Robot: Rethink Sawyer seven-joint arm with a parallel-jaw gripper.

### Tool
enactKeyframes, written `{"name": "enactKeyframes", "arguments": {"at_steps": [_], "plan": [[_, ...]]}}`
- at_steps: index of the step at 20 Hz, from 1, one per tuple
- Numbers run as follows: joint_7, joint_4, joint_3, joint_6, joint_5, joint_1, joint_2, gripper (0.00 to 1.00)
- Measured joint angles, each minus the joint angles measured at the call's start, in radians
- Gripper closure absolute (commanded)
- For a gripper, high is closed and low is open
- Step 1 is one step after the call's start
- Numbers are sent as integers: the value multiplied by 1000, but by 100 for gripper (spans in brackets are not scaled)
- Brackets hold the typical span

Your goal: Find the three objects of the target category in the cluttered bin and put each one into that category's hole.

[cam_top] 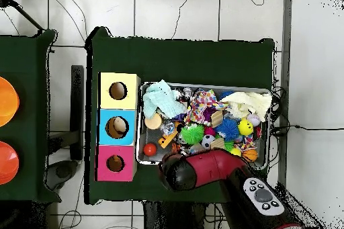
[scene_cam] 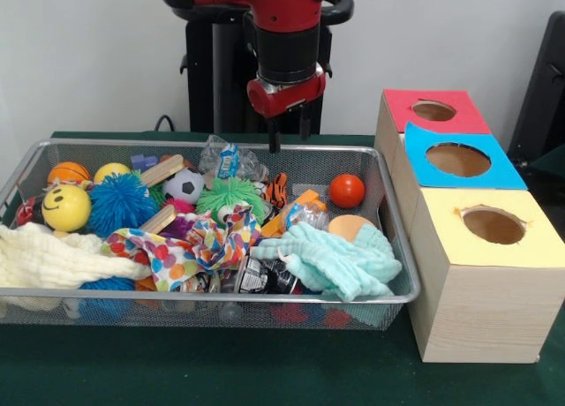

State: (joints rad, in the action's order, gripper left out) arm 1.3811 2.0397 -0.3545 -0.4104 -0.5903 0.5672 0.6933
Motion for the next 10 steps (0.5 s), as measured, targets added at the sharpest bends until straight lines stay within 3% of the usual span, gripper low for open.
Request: {"name": "enactKeyframes", "arguments": {"at_steps": [10], "plan": [[0, -51, 0, -98, 60, 0, 0, 0]]}}
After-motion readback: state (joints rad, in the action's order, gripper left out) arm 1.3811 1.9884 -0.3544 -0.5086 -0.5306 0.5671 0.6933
